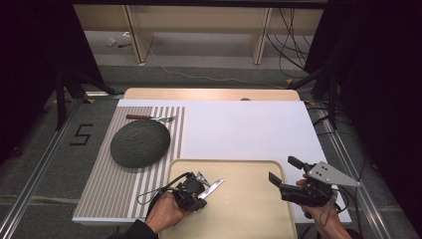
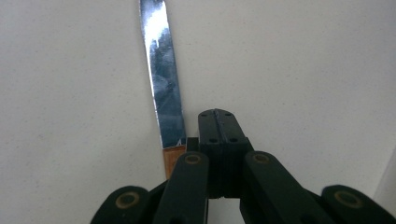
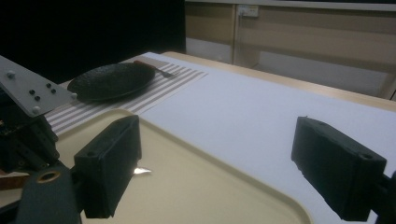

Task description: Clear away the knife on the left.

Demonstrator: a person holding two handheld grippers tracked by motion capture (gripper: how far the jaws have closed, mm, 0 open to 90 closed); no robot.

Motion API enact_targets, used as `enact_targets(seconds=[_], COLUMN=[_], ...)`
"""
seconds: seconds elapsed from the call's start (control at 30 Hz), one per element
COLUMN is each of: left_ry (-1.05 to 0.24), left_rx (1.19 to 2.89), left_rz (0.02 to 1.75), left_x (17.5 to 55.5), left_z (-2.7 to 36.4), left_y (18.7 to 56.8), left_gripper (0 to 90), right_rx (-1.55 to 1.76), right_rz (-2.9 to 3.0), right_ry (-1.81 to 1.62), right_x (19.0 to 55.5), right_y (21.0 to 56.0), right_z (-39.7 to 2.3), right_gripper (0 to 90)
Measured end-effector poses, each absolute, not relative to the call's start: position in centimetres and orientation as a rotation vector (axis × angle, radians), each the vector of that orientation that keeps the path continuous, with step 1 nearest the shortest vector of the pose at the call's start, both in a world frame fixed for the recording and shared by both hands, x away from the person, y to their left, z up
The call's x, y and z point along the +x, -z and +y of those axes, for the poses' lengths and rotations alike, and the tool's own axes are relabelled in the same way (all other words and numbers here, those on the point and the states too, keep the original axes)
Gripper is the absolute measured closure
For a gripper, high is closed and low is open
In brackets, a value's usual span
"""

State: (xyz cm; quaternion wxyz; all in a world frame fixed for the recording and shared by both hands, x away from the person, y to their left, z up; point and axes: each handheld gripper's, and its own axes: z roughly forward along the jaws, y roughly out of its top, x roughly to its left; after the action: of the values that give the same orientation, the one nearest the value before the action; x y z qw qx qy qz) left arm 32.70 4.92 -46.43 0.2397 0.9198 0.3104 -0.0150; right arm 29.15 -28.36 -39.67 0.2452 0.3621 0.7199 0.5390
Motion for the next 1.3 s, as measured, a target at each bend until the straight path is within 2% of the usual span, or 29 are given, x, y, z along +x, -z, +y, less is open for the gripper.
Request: enact_targets(seconds=[0.57, 1.3], left_ry=[0.060, -0.015], left_rx=[2.485, 2.451], left_rz=[0.949, 1.047], left_x=[33.4, 34.9], left_z=[6.1, 7.0], left_y=[46.4, 46.4], left_gripper=[89.9, 89.8], right_rx=[0.984, 0.981], right_rz=[1.961, 1.965], right_ry=[-1.472, -1.472], right_x=[29.1, 29.1], right_y=[39.6, 39.6], right_z=[-28.3, -28.3], right_gripper=[16.9, 16.9])
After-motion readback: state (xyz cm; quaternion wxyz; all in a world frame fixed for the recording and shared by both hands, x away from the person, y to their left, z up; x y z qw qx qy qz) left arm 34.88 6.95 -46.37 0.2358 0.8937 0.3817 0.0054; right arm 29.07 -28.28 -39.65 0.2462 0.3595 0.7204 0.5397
